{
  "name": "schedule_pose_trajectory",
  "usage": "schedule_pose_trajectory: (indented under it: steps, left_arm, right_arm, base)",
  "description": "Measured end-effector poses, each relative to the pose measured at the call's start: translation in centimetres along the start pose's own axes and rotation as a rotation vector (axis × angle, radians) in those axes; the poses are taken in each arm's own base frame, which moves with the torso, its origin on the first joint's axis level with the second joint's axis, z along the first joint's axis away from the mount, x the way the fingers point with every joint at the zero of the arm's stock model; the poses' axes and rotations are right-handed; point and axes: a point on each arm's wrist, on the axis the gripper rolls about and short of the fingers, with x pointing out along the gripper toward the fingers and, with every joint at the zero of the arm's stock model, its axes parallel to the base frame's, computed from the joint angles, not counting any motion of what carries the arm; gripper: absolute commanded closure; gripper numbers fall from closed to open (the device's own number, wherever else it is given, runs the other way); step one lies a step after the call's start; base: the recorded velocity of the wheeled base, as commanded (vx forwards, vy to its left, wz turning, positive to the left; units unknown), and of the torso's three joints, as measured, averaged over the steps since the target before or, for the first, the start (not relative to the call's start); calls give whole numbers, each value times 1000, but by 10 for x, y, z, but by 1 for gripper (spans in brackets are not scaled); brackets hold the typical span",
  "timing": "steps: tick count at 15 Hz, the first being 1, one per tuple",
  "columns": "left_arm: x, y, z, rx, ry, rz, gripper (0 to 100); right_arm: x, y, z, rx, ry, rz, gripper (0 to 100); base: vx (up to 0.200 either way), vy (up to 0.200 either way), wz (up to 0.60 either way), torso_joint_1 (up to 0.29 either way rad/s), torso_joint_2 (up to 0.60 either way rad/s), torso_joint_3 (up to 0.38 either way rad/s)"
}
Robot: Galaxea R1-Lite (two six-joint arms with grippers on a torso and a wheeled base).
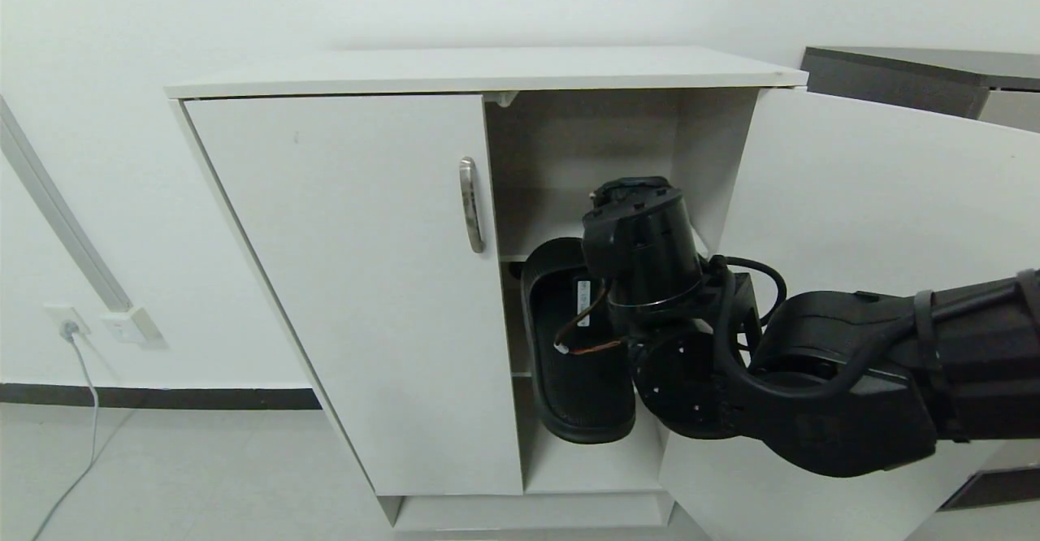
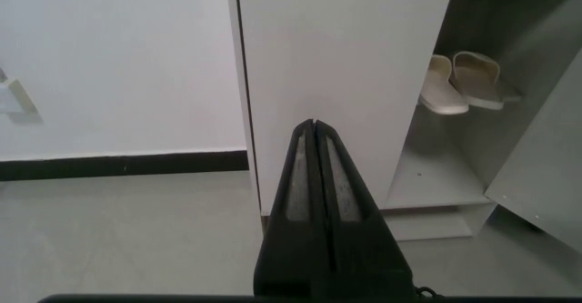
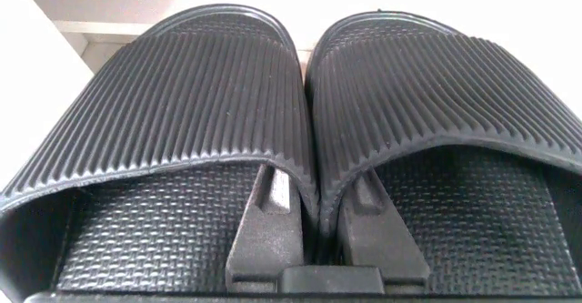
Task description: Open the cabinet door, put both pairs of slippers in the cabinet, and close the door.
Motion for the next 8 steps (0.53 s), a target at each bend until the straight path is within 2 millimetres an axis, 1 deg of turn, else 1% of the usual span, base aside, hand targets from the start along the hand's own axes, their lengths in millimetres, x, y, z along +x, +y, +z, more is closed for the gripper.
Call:
schedule_pose_trajectory:
  steps: [6, 8]
  left_arm:
    - [0, 0, 0, -1, 0, 0, 100]
    - [0, 0, 0, -1, 0, 2, 100]
  right_arm:
    - [2, -1, 2, 5, -4, -5, 100]
    - [4, -3, 2, 4, -3, -12, 100]
  base:
    - [200, 0, 0, 1, 2, 4]
    - [0, 0, 0, 0, 0, 0]
